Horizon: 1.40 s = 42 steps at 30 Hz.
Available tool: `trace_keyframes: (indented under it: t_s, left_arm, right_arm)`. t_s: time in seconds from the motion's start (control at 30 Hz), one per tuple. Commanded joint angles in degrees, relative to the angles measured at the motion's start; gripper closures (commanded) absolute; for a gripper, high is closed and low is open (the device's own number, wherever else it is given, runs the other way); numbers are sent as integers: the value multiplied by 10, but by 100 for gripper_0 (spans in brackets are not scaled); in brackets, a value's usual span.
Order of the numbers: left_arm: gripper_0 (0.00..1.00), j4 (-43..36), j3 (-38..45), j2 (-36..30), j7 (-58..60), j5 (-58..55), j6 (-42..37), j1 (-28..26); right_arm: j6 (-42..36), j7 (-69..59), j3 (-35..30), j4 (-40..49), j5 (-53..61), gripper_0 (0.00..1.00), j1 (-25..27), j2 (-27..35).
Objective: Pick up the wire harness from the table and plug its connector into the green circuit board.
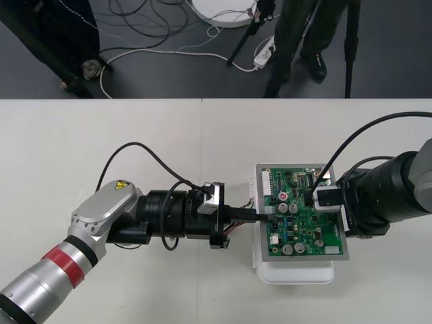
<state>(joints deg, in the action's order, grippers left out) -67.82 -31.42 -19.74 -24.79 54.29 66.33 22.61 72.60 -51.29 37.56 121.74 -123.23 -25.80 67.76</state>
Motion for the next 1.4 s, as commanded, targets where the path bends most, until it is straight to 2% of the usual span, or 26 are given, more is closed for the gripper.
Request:
trace_keyframes:
  t_s: [0.03,1.03,1.07,1.13,1.27,1.33,1.4]
  left_arm:
    - [100,-19,-13,31,-20,-2,-16,31]
    - [99,-19,-14,36,-5,18,-23,31]
    - [96,-18,-13,35,-5,17,-23,31]
    - [76,-19,-13,30,-5,14,-23,31]
    - [68,-19,-14,24,-4,10,-22,31]
    - [40,-18,-14,18,-3,9,-21,31]
    - [28,-18,-13,12,-3,6,-20,31]
  right_arm:
    - [-10,-5,0,17,12,0,1,-9]
    - [-10,-8,0,17,18,0,1,-9]
    - [-10,-8,0,17,17,0,1,-9]
    - [-10,-7,0,15,17,0,1,-9]
    - [-10,-7,0,13,17,0,1,-9]
    - [-10,-7,0,13,13,0,1,-9]
    - [-10,-6,-1,11,12,0,1,-9]
